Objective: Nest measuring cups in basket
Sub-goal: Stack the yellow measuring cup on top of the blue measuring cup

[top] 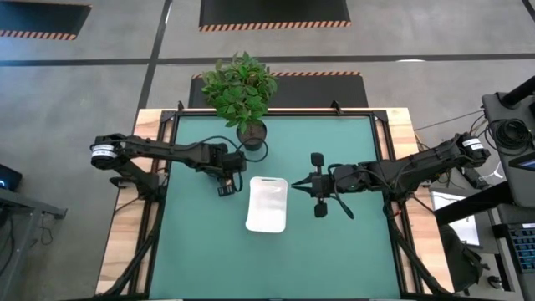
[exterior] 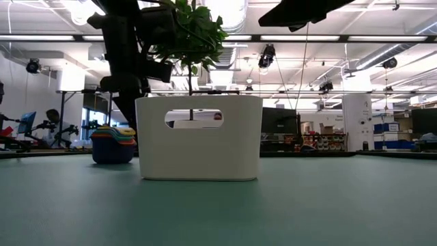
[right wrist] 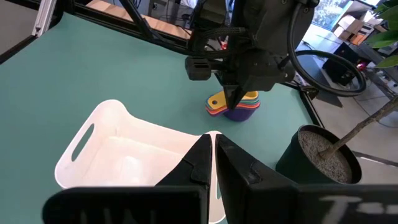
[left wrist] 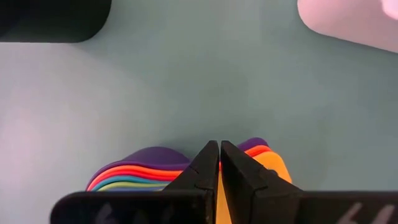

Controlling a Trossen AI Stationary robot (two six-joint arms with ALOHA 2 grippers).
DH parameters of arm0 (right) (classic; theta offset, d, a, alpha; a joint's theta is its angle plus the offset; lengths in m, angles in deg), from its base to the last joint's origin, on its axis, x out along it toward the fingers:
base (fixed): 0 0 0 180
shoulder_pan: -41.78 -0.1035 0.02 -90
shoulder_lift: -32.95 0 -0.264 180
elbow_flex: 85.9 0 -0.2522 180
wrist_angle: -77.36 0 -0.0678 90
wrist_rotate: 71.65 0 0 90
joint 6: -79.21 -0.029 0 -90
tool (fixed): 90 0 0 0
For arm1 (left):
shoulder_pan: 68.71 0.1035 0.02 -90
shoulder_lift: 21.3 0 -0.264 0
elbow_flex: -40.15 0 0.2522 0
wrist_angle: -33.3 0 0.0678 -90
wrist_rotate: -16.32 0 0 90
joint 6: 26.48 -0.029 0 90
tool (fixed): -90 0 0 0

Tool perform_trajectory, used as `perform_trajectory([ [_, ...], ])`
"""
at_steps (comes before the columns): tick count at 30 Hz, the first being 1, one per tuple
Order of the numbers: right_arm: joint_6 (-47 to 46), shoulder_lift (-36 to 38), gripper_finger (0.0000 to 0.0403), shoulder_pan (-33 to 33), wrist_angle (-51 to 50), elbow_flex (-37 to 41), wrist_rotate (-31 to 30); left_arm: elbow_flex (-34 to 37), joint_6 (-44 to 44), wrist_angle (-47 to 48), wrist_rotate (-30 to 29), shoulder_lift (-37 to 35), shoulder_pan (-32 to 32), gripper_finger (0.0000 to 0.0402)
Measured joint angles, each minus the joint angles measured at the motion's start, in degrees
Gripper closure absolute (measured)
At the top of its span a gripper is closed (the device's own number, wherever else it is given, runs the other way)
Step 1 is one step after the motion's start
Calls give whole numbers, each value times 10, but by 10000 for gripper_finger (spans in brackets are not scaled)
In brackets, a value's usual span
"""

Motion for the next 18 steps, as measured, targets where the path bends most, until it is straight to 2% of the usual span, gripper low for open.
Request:
perform_trajectory([
  [18, 0, 0, 394, 0, 0, 0, 0, -4, 6, 11, 0, 0, -1, 402],
])
